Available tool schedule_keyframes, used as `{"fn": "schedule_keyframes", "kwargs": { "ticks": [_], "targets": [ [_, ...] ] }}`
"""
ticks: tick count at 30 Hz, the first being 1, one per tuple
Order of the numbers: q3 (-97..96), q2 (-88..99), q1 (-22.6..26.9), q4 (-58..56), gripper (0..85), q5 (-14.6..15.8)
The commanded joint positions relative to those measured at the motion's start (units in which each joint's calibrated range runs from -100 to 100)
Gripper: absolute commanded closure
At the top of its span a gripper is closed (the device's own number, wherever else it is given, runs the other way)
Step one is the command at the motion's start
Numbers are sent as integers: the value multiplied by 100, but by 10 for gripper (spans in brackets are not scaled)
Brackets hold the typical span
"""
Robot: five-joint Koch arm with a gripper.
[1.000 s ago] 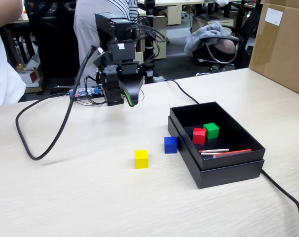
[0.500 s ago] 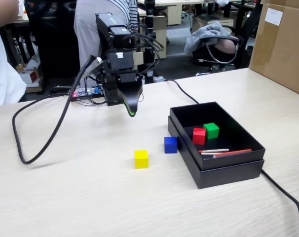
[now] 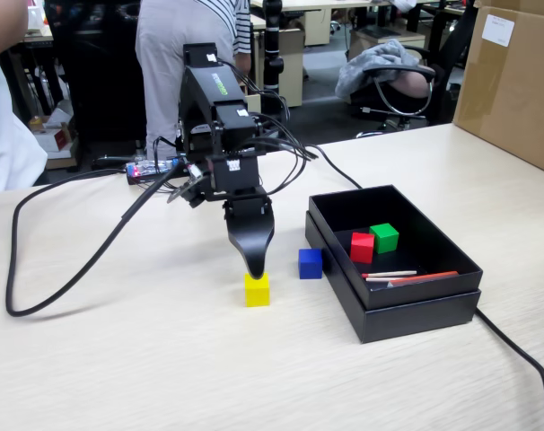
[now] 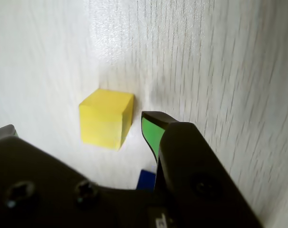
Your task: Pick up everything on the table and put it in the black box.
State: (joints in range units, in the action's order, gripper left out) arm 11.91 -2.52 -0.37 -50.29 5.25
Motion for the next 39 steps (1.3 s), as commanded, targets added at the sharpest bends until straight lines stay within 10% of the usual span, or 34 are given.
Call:
{"fn": "schedule_keyframes", "kwargs": {
  "ticks": [1,16,39],
  "targets": [
    [441,-189,-15,92,345,10],
    [1066,-1027,-39,-323,762,5],
    [-829,4504,821,-539,758,54]
  ]
}}
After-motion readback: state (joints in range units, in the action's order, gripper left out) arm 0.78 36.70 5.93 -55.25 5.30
